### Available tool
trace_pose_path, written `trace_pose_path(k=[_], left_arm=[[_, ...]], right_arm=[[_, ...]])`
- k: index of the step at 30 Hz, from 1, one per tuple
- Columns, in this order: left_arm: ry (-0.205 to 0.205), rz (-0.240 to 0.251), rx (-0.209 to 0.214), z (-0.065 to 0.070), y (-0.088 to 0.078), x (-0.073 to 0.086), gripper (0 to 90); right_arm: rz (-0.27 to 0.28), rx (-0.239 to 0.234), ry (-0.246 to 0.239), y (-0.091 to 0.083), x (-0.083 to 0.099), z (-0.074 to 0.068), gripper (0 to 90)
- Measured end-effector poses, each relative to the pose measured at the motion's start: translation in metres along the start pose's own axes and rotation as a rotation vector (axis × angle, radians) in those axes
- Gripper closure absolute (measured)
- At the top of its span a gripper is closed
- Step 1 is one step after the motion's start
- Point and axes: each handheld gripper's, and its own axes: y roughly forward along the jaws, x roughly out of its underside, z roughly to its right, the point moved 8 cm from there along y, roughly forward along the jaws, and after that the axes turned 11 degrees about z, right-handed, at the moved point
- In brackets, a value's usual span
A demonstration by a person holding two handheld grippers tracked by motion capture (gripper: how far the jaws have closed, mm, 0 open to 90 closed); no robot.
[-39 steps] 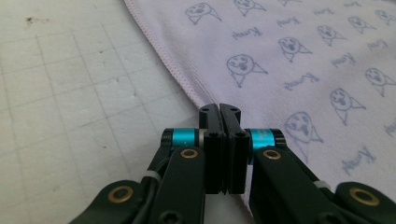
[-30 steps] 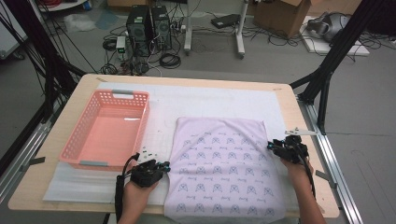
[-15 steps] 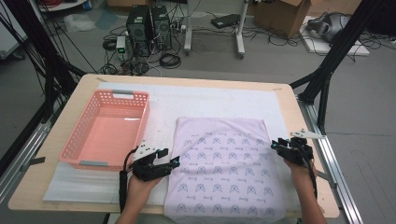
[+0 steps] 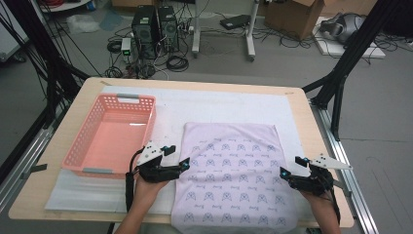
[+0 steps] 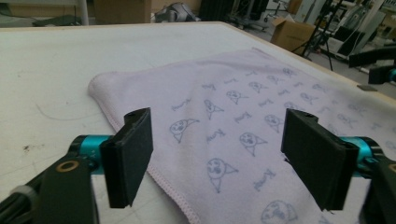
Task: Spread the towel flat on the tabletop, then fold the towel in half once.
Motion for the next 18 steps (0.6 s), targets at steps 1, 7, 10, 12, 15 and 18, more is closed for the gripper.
trace_pose_path(k=[1,7,10,12,15,18], left_arm=[[-0.005,-0.008,0.005,0.001,0.0,0.001,24.8],[0.0,-0.043,-0.019,0.003,0.001,0.006,23.2],[-0.009,-0.042,-0.022,0.003,0.002,0.006,23.5],[-0.016,-0.046,-0.024,0.001,0.002,0.006,24.8],[-0.013,-0.051,-0.034,-0.001,0.003,0.007,24.8],[-0.024,-0.048,-0.038,-0.003,0.002,0.006,24.8]], right_arm=[[-0.007,0.004,-0.003,0.0,0.001,0.0,19.9],[0.014,0.024,-0.003,0.0,-0.002,0.005,19.1],[0.017,0.022,-0.004,-0.002,-0.002,0.005,19.1],[0.023,0.03,-0.001,-0.005,-0.003,0.006,19.0],[0.024,0.039,0.011,-0.005,-0.002,0.01,18.9],[0.027,0.042,0.021,-0.004,-0.002,0.011,18.9]])
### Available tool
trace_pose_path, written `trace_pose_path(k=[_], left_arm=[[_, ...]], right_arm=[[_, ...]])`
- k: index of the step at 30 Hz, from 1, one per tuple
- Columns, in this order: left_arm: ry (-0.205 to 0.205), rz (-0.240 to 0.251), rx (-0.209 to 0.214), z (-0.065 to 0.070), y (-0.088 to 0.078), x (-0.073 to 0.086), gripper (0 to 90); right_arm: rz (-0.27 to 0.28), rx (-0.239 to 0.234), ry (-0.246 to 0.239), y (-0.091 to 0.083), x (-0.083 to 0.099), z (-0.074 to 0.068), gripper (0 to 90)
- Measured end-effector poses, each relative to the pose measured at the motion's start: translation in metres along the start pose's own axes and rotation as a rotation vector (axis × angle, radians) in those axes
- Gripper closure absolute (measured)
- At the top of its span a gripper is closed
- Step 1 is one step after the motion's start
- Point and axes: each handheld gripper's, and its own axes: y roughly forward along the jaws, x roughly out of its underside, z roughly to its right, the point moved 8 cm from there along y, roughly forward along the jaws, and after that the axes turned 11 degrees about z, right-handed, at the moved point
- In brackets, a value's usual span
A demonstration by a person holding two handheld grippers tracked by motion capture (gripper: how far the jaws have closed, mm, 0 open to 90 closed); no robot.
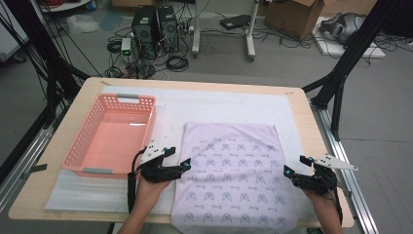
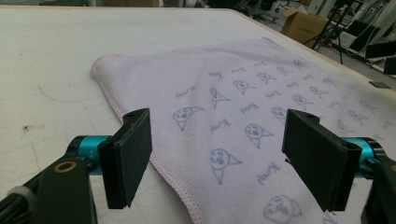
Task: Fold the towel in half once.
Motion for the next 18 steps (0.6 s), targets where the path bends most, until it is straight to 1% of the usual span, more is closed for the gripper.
trace_pose_path(k=[1,4,5,8,9,10,11,13,14,15,16,17,18], left_arm=[[-0.003,0.0,0.001,-0.001,0.0,0.0,24.9],[-0.025,0.002,-0.012,-0.005,0.002,-0.001,25.0],[-0.027,0.001,-0.015,-0.006,0.003,-0.002,25.1],[-0.042,-0.006,-0.016,-0.01,0.006,-0.006,25.9],[-0.056,-0.003,-0.016,-0.01,0.007,-0.007,27.1],[-0.081,-0.001,-0.015,-0.012,0.008,-0.007,29.2],[-0.099,-0.004,-0.025,-0.015,0.011,-0.007,30.2],[-0.095,-0.038,-0.042,-0.021,0.017,-0.004,30.4],[-0.098,-0.049,-0.051,-0.023,0.02,-0.005,30.4],[-0.093,-0.061,-0.053,-0.025,0.024,-0.005,30.9],[-0.082,-0.073,-0.064,-0.027,0.028,-0.005,32.3],[-0.075,-0.095,-0.068,-0.029,0.031,-0.005,33.5],[-0.064,-0.128,-0.071,-0.031,0.035,-0.004,34.0]], right_arm=[[-0.004,-0.003,-0.004,0.001,0.0,0.0,18.9],[-0.005,-0.01,0.008,0.003,0.001,-0.001,18.9],[-0.005,-0.013,0.015,0.003,0.0,-0.002,18.8],[-0.012,-0.014,0.012,0.007,0.0,0.0,18.7],[-0.022,-0.015,0.016,0.009,0.0,0.001,18.5],[-0.029,-0.015,0.017,0.01,0.001,0.002,18.5],[-0.034,-0.013,0.02,0.012,0.001,0.004,18.5],[-0.039,-0.011,0.042,0.017,-0.001,0.006,18.5],[-0.043,-0.014,0.044,0.02,-0.002,0.007,18.6],[-0.052,-0.015,0.049,0.022,-0.002,0.008,18.9],[-0.058,-0.017,0.042,0.026,-0.004,0.009,19.1],[-0.066,-0.016,0.046,0.029,-0.005,0.01,19.3],[-0.073,-0.016,0.041,0.032,-0.006,0.012,19.4]])
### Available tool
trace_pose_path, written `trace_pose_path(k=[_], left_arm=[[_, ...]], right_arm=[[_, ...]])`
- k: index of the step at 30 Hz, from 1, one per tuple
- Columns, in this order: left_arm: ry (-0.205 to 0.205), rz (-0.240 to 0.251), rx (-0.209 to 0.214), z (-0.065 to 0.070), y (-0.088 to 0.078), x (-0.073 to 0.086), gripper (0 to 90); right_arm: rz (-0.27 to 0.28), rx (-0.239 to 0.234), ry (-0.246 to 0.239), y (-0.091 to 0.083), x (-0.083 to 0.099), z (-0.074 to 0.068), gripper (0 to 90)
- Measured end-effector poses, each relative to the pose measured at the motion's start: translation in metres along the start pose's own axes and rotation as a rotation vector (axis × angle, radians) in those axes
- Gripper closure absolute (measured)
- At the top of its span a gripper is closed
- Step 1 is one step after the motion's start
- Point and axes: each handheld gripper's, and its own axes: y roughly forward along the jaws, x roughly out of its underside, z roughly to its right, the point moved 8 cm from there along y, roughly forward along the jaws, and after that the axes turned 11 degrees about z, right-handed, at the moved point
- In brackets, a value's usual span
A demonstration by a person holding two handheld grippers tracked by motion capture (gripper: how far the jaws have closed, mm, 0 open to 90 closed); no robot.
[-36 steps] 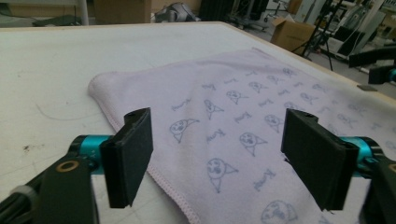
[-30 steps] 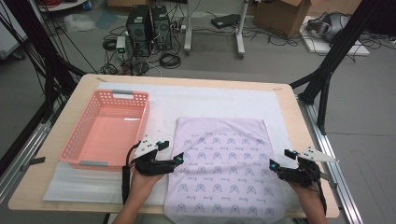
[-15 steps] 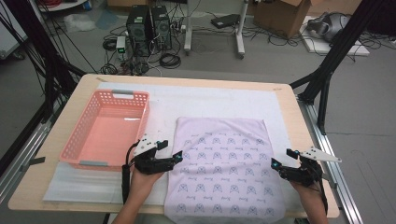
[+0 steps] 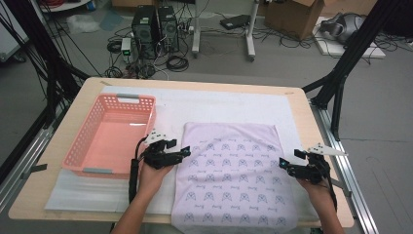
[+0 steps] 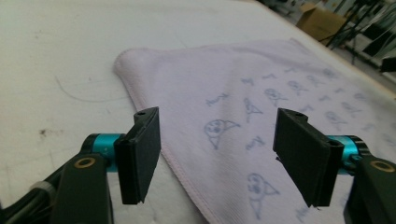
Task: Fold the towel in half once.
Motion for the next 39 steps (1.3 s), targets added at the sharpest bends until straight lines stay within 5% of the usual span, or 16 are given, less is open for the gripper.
trace_pose_path(k=[7,10,12,16,20,24,27,30,33,36,38,39], left_arm=[[0.034,-0.055,-0.062,-0.015,0.026,-0.004,36.7],[0.017,-0.06,-0.071,-0.019,0.037,-0.003,38.9],[-0.005,-0.066,-0.087,-0.023,0.043,-0.002,39.5],[0.016,-0.119,-0.113,-0.032,0.054,0.001,39.1],[0.004,-0.107,-0.111,-0.036,0.056,0.0,39.3],[0.089,-0.138,-0.131,-0.032,0.059,0.002,37.8],[0.177,-0.157,-0.182,-0.032,0.059,0.002,48.9],[0.201,-0.162,-0.191,-0.031,0.059,0.002,54.6],[0.184,-0.155,-0.176,-0.03,0.059,0.002,65.7],[0.119,-0.152,-0.153,-0.028,0.06,0.002,85.5],[0.069,-0.151,-0.145,-0.03,0.06,0.001,86.9],[0.076,-0.155,-0.154,-0.032,0.058,0.0,87.2]], right_arm=[[-0.052,0.035,0.007,0.017,-0.005,0.013,24.5],[-0.074,0.056,0.022,0.025,-0.004,0.022,27.7],[-0.089,0.083,0.041,0.03,-0.003,0.027,40.2],[-0.117,0.115,0.051,0.039,-0.003,0.037,39.2],[-0.143,0.134,0.038,0.05,-0.006,0.043,36.4],[-0.167,0.155,0.033,0.062,-0.009,0.046,31.0],[-0.184,0.176,0.007,0.07,-0.008,0.046,32.1],[-0.195,0.205,-0.017,0.076,-0.012,0.044,47.2],[-0.203,0.17,-0.045,0.08,-0.014,0.038,67.2],[-0.21,0.148,-0.039,0.082,-0.015,0.033,79.4],[-0.218,0.131,-0.026,0.082,-0.014,0.031,85.2],[-0.222,0.129,-0.039,0.082,-0.015,0.031,86.2]])
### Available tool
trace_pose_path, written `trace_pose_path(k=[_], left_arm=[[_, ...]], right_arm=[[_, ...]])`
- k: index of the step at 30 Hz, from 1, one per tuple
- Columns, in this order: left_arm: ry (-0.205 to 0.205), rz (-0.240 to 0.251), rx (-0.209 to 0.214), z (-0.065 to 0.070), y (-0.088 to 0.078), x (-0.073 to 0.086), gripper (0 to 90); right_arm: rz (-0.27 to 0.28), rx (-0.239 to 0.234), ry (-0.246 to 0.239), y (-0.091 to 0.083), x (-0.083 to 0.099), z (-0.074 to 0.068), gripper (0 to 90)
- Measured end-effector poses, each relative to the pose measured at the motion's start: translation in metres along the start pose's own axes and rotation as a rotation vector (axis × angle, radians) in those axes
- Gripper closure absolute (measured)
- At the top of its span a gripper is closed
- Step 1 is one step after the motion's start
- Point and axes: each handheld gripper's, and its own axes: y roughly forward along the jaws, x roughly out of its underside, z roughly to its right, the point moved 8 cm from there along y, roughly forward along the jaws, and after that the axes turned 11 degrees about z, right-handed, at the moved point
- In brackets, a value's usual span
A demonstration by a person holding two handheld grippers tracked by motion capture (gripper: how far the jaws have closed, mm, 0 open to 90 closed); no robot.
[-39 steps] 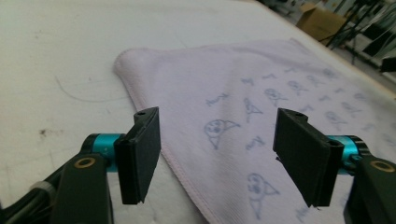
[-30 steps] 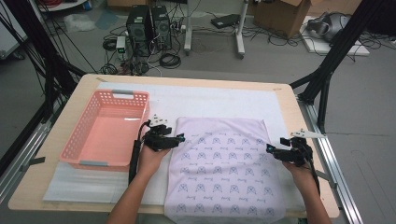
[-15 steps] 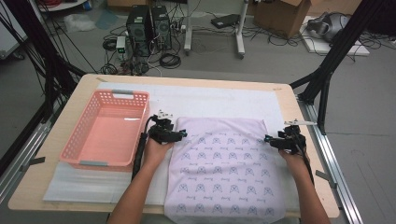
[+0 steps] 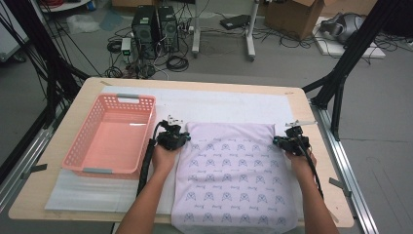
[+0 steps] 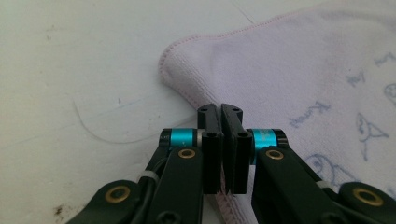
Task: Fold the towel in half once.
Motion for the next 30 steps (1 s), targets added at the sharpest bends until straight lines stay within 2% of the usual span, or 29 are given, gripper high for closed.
trace_pose_path(k=[1,4,7,9,11,12,14,18,21,24,27,30], left_arm=[[0.005,0.005,-0.012,-0.002,-0.001,-0.002,87.3],[-0.025,0.064,-0.024,-0.007,-0.007,-0.014,87.4],[-0.009,0.096,-0.035,-0.008,-0.01,-0.03,87.5],[-0.005,0.119,-0.048,-0.008,-0.01,-0.039,87.4],[-0.023,0.154,-0.059,-0.01,-0.011,-0.047,87.5],[-0.047,0.175,-0.058,-0.012,-0.012,-0.05,87.5],[-0.074,0.184,-0.052,-0.013,-0.013,-0.05,87.4],[-0.039,0.179,-0.006,-0.004,-0.023,-0.047,87.4],[-0.033,0.176,0.019,-0.001,-0.032,-0.045,87.3],[-0.013,0.145,0.043,0.003,-0.041,-0.039,87.2],[0.005,0.176,0.063,0.013,-0.055,-0.038,87.2],[0.022,0.181,0.083,0.02,-0.069,-0.031,87.2]], right_arm=[[-0.003,0.0,-0.006,0.0,-0.001,0.0,86.7],[0.009,0.023,-0.013,-0.001,-0.002,0.005,87.2],[0.052,0.03,0.026,-0.003,-0.008,0.009,87.3],[0.082,0.047,0.021,-0.005,-0.014,0.011,87.3],[0.124,0.062,0.019,-0.008,-0.023,0.013,87.3],[0.148,0.068,0.027,-0.011,-0.028,0.014,87.3],[0.204,0.068,0.035,-0.016,-0.038,0.015,87.3],[0.219,0.045,0.023,-0.025,-0.043,0.011,87.2],[0.212,0.015,0.019,-0.031,-0.037,0.009,87.2],[0.218,-0.024,0.023,-0.04,-0.03,0.005,87.1],[0.217,-0.039,0.007,-0.051,-0.024,-0.001,87.1],[0.242,-0.057,-0.003,-0.067,-0.017,-0.005,87.1]])
